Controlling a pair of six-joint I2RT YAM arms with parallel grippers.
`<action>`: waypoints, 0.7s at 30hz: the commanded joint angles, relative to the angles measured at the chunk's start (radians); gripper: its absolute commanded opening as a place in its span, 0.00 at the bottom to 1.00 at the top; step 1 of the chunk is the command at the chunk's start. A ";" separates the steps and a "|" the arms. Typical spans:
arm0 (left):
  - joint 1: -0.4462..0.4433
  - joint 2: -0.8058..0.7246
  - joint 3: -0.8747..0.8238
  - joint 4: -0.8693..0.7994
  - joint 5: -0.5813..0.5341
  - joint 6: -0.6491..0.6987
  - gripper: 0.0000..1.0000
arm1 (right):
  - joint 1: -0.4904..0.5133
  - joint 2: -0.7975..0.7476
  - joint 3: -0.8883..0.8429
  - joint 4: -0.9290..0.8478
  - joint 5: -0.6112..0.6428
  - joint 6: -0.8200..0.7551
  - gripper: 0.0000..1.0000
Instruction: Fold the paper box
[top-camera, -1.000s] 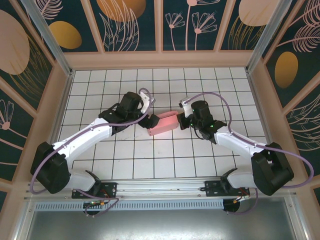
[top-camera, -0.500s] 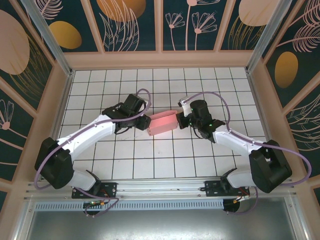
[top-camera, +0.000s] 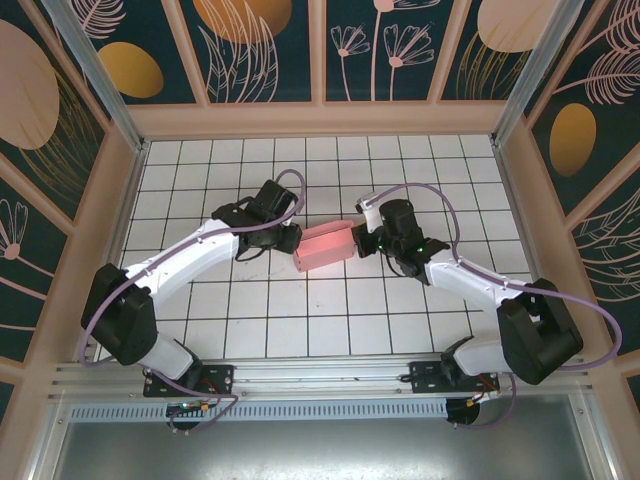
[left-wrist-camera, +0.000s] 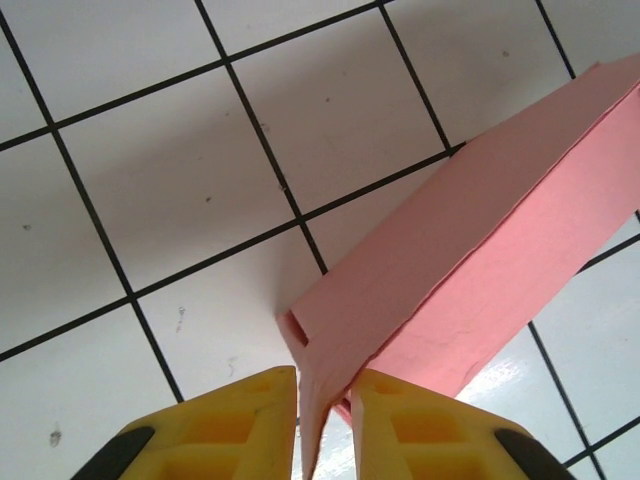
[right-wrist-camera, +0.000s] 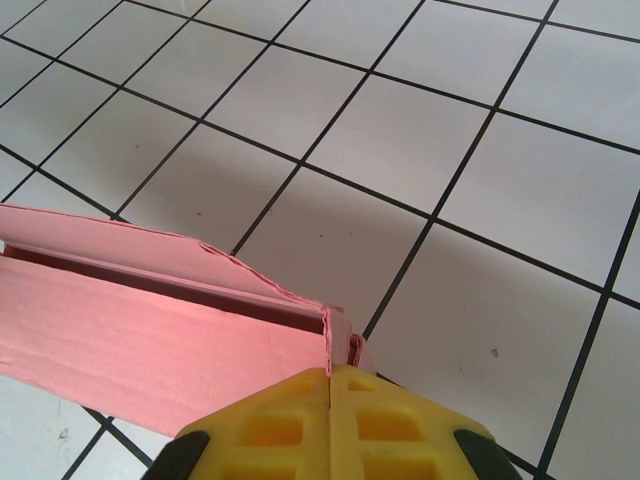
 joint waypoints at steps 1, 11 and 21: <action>-0.004 0.025 0.029 0.006 0.060 -0.049 0.19 | 0.012 0.008 0.022 -0.005 0.019 -0.014 0.00; -0.004 0.025 0.029 -0.039 0.030 -0.053 0.28 | 0.012 0.018 0.024 0.004 0.027 -0.023 0.00; -0.004 0.021 0.030 -0.070 0.022 -0.067 0.19 | 0.012 0.039 0.034 0.008 0.031 -0.027 0.00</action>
